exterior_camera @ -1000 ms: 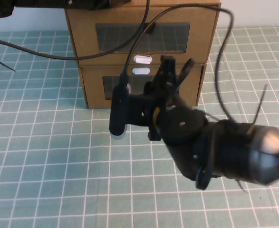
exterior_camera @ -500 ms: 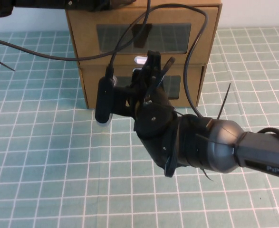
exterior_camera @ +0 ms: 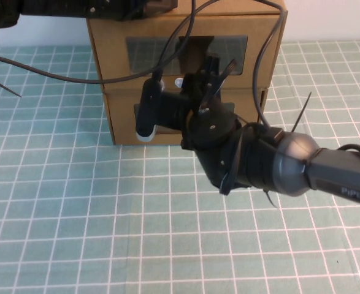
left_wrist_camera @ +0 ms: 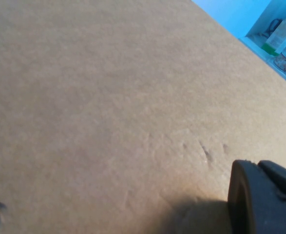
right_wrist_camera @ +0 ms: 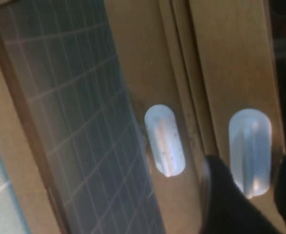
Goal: Open the shoe box
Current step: 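Pull the top drawer of the cardboard box fully open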
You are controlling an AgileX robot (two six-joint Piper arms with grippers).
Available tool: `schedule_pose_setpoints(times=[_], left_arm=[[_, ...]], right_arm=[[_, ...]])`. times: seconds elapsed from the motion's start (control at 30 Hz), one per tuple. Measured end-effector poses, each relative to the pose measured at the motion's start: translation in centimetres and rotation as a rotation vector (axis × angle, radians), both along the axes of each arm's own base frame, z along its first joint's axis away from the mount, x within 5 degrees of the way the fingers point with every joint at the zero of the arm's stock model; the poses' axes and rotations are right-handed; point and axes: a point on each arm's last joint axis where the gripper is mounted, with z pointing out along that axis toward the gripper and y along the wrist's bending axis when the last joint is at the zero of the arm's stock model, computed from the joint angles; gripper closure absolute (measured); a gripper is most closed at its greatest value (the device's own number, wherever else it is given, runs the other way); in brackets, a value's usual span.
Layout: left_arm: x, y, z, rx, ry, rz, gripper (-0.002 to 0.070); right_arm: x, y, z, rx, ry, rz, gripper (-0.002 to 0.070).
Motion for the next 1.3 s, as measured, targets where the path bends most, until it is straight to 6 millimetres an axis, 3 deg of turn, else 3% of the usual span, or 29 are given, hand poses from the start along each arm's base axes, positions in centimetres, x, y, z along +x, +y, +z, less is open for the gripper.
schedule_pose_setpoints(times=[0.43,0.53,0.6,0.7,1.3], left_arm=[[0.0,0.0,0.0,-0.001,0.001,0.002,0.068],[0.0,0.0,0.0,-0.001,0.0,0.004,0.068],[0.0,0.0,0.0,-0.001,0.0,0.004,0.068],[0.0,0.0,0.0,-0.001,0.0,0.004,0.068],[0.5,0.2,-0.6,0.031,0.046,0.039,0.068]], right_arm=[[2.0,0.1,-0.3,0.06,0.007,-0.007,0.0447],[2.1,0.2,-0.1,0.067,-0.001,-0.018,0.0509],[2.1,0.2,-0.1,0.076,0.003,-0.025,0.0602],[2.2,0.2,-0.2,0.078,0.007,-0.032,0.0649],[1.8,0.6,-0.3,0.089,0.016,-0.058,0.0655]])
